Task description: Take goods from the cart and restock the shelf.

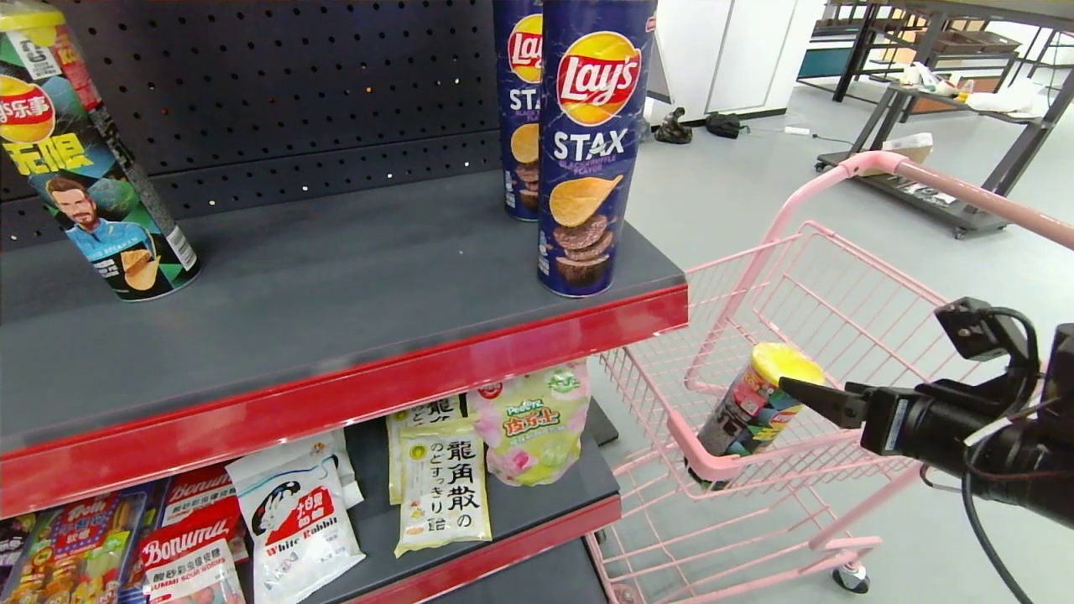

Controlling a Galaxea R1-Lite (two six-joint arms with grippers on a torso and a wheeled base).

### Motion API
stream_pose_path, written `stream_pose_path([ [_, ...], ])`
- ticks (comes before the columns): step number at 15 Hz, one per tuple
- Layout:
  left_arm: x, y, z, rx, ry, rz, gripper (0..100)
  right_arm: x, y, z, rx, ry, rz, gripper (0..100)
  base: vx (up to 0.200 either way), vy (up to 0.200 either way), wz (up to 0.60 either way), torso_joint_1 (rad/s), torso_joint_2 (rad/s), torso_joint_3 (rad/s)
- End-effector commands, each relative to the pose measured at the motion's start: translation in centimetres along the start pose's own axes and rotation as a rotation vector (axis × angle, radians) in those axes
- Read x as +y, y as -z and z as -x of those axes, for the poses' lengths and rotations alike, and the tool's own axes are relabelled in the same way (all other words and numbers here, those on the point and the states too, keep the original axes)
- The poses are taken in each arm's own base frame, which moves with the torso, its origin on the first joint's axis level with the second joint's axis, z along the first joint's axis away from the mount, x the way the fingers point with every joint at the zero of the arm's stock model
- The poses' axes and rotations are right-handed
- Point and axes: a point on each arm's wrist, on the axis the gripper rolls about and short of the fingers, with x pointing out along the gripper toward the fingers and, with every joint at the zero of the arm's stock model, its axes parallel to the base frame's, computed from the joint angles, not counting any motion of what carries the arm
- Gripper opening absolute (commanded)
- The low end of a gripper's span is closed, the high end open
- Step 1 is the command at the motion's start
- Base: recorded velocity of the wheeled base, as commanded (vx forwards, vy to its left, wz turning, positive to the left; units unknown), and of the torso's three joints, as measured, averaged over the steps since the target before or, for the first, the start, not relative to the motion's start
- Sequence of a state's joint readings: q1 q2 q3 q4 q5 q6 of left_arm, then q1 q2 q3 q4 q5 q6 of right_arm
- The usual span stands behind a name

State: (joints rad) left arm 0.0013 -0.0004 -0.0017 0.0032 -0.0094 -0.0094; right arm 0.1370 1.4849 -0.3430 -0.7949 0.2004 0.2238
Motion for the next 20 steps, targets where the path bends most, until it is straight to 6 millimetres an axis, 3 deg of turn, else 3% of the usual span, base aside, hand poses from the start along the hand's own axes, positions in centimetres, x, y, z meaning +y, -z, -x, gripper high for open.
stream_pose_path([
  [1, 0.0, 0.0, 0.0, 0.000, 0.000, 0.000, 100, -0.6, 0.9, -1.9, 0.069, 0.014, -0.017, 100, 0.000, 0.000, 0.00, 0.000, 0.00, 0.000],
  [11, 0.0, 0.0, 0.0, 0.000, 0.001, 0.000, 100, -1.7, 2.7, -6.2, 0.133, -0.009, -0.022, 100, 0.000, 0.000, 0.00, 0.000, 0.00, 0.000],
  [14, 0.0, 0.0, 0.0, 0.000, 0.001, 0.000, 100, -2.3, 3.2, -8.3, 0.104, -0.014, -0.015, 100, 0.000, 0.000, 0.00, 0.000, 0.00, 0.000],
  [20, 0.0, 0.0, 0.0, 0.000, 0.000, 0.000, 100, -2.5, 3.4, -9.6, 0.083, -0.036, -0.009, 100, 0.000, 0.000, 0.00, 0.000, 0.00, 0.000],
])
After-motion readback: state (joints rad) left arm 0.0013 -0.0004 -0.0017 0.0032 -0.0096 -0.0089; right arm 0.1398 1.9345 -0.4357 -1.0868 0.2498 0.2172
